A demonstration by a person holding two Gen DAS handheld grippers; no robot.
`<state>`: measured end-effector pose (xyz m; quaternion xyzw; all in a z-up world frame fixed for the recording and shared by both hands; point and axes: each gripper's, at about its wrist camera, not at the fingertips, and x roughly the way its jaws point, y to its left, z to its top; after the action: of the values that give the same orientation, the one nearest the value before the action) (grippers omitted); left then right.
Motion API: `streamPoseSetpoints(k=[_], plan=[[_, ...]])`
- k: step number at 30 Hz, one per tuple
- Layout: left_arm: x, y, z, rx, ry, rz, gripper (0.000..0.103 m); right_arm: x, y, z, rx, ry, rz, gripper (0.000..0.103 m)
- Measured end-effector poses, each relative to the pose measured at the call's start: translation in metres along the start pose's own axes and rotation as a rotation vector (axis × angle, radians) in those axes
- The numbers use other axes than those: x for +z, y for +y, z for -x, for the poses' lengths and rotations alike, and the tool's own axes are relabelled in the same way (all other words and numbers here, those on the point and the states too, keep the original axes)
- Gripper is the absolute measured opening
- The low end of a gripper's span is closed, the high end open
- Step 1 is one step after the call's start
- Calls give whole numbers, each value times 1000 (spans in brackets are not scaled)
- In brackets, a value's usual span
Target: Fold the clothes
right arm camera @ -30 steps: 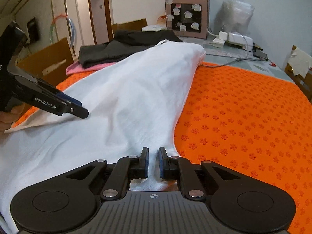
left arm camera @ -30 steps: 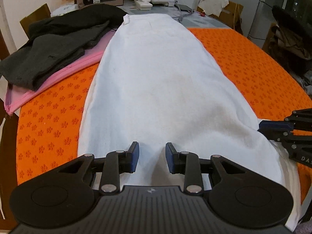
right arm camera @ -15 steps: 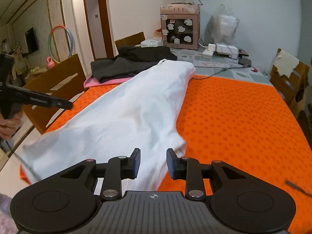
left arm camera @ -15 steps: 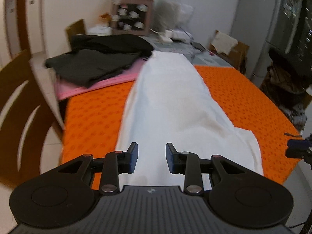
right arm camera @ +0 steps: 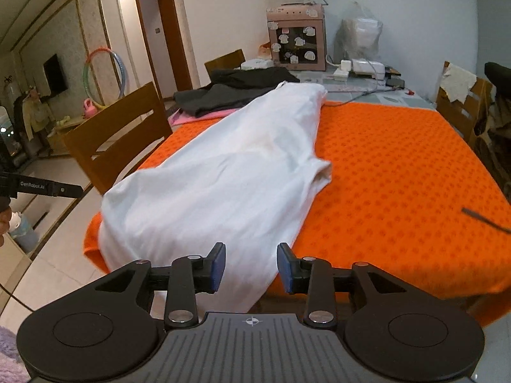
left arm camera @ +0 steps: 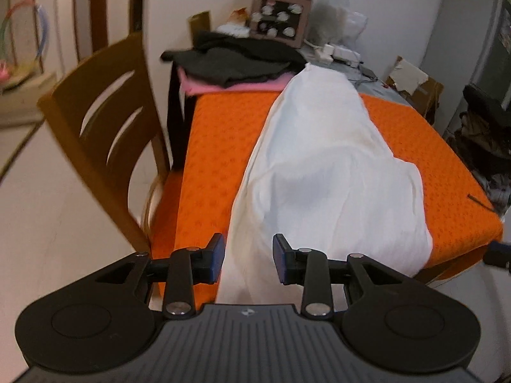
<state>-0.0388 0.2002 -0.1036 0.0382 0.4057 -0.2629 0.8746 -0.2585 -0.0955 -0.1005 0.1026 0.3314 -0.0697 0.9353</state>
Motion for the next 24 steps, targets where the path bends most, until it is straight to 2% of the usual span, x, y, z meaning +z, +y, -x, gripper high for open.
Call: streamPoseSetpoints(k=[4,8,13,19,24], plan=[[-12,9,-7,-32,35,97,44,-12,18,17,-18,3,4,42],[-19,9,-31,-64,71,178,46,-22,28,27,-69,15,-21,43],[-22,3,-60,-50,110,250,47,-30,37,32,-150,48,-60,44],[-26,-18,-68,8,83,273,60,-30,46,35,-200,65,-44,44],[-41,-46,-74,68,94,228,62,-30,44,41,-213,58,-33,45]])
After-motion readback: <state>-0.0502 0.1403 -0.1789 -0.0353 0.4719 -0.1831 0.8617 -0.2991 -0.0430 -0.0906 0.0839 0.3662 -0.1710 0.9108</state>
